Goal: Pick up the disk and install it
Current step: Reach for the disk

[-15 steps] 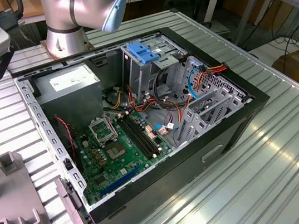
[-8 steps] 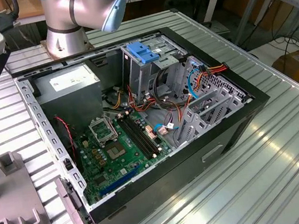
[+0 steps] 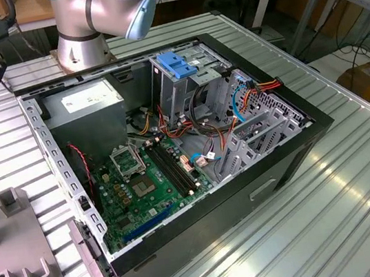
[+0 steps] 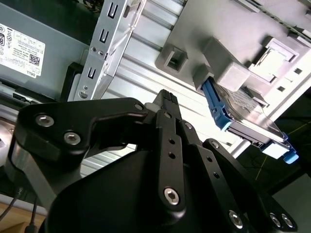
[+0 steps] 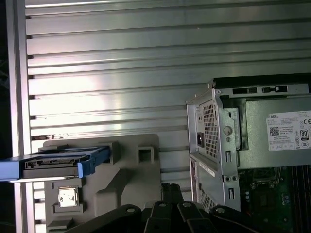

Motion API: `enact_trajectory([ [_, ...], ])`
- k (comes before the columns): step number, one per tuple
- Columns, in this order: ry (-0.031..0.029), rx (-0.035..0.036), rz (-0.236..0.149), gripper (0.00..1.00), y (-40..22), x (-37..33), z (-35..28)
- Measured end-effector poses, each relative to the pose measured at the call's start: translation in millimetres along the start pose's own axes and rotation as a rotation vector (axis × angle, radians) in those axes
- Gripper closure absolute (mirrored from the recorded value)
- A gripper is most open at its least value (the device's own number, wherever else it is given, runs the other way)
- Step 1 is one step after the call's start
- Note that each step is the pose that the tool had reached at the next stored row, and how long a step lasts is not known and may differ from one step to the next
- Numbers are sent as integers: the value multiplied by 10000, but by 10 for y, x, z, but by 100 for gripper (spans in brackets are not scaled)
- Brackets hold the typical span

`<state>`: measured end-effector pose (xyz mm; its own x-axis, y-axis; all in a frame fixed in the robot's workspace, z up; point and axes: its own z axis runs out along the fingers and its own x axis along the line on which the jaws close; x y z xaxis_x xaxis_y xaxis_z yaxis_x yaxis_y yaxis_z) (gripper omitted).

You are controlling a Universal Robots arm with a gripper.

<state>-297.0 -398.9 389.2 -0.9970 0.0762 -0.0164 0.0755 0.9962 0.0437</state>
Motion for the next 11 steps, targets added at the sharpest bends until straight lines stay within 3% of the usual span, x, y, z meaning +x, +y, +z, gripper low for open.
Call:
enact_trajectory([
  [11,13,1,0,90,-7,95,3],
])
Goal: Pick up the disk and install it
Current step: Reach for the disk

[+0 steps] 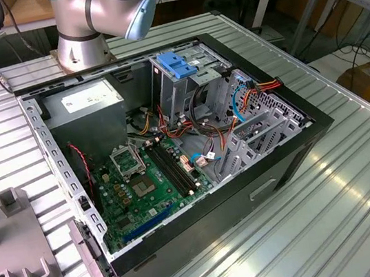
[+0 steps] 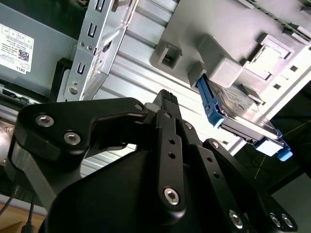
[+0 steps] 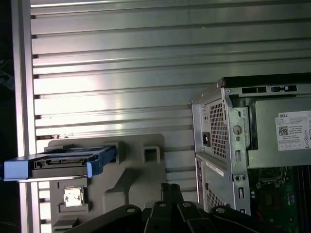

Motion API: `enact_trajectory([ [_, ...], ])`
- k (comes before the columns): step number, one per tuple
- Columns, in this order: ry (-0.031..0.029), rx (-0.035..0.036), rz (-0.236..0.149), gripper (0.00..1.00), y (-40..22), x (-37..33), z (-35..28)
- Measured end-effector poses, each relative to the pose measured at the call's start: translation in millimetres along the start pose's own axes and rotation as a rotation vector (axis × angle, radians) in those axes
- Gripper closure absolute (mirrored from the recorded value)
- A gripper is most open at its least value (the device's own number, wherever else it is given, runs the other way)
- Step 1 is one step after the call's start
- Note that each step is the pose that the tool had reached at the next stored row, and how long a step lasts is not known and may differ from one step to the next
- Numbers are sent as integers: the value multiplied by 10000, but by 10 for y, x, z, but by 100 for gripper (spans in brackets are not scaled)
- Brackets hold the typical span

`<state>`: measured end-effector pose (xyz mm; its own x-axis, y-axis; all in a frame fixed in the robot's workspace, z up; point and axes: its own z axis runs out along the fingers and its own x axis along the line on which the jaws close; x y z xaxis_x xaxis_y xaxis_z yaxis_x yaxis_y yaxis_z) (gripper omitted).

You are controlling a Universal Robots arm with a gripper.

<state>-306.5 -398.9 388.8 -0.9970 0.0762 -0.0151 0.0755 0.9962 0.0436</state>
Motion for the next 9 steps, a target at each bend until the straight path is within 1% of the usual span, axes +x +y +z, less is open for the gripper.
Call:
enact_trajectory([
  [9,9,0,0,90,-4,50,5],
])
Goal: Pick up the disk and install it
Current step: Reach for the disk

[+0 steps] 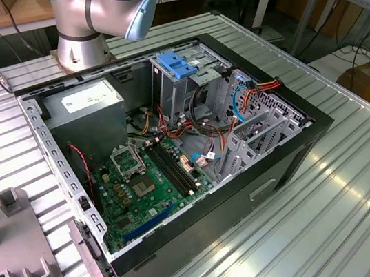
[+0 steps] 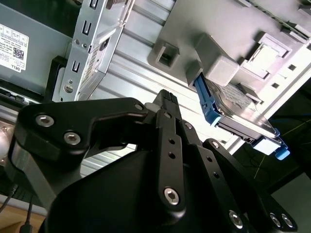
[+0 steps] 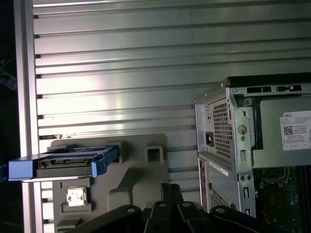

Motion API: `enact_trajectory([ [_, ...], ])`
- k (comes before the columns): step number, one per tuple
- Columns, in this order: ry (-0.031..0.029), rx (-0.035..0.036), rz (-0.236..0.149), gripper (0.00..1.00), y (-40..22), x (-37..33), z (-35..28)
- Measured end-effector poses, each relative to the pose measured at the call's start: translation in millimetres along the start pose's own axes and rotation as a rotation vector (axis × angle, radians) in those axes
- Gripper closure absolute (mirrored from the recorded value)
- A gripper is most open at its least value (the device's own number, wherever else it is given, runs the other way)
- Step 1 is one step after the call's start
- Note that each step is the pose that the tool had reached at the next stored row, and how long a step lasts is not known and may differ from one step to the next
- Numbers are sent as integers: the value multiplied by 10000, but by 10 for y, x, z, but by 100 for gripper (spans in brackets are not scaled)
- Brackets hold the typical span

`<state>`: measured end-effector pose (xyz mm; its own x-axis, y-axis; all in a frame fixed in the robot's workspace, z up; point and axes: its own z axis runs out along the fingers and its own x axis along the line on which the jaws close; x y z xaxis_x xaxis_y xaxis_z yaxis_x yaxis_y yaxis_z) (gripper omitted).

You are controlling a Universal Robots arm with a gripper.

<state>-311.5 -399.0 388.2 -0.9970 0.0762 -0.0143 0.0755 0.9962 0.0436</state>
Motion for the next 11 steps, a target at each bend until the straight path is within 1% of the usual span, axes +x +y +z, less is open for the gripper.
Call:
enact_trajectory([
  [11,14,2,0,90,-6,73,6],
])
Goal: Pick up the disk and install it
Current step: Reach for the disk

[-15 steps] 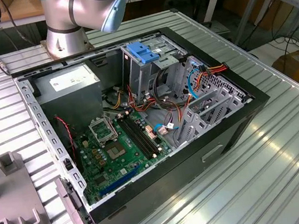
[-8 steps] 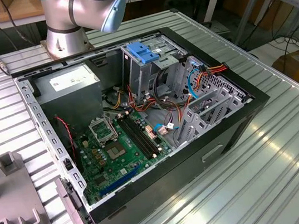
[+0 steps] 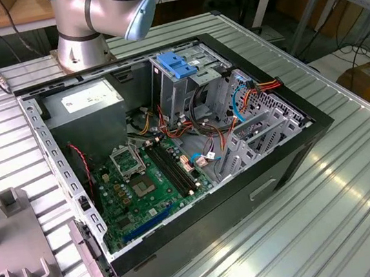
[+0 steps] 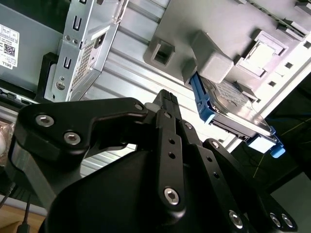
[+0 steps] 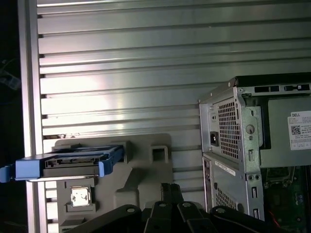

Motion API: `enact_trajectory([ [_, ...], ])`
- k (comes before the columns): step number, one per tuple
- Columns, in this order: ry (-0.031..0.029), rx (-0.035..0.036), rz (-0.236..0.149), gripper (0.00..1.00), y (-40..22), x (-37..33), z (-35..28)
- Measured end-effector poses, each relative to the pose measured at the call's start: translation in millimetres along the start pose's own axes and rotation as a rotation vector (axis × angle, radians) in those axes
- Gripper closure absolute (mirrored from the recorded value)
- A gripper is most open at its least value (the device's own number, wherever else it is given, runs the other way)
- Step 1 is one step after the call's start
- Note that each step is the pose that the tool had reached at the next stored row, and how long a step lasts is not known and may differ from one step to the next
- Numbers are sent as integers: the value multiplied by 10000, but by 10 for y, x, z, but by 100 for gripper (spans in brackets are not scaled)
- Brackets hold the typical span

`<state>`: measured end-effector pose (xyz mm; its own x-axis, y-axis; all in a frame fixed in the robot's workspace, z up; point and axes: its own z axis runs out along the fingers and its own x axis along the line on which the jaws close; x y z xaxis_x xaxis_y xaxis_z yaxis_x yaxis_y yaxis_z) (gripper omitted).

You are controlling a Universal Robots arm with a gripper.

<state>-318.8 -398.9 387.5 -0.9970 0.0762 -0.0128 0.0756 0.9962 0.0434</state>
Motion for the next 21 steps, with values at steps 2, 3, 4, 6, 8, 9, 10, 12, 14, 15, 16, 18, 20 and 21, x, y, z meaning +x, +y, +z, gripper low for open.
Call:
enact_trajectory([
  [2,2,0,0,90,-1,12,2],
  [3,4,0,1,90,-2,22,2],
  [4,7,1,0,90,-3,31,3],
  [6,9,0,1,90,-3,42,4],
  [8,9,0,1,90,-4,53,5],
  [9,11,0,1,90,-5,61,6],
  [10,11,0,1,90,-5,66,6],
  [12,14,0,1,90,-6,79,7],
  [14,16,1,1,90,-7,91,8],
  [15,16,1,1,90,-8,96,8],
  [16,18,1,1,90,-8,105,9],
  [18,19,1,1,90,-9,116,10],
  [20,21,1,1,90,-10,128,10],
  [21,22,2,1,90,-11,132,10],
])
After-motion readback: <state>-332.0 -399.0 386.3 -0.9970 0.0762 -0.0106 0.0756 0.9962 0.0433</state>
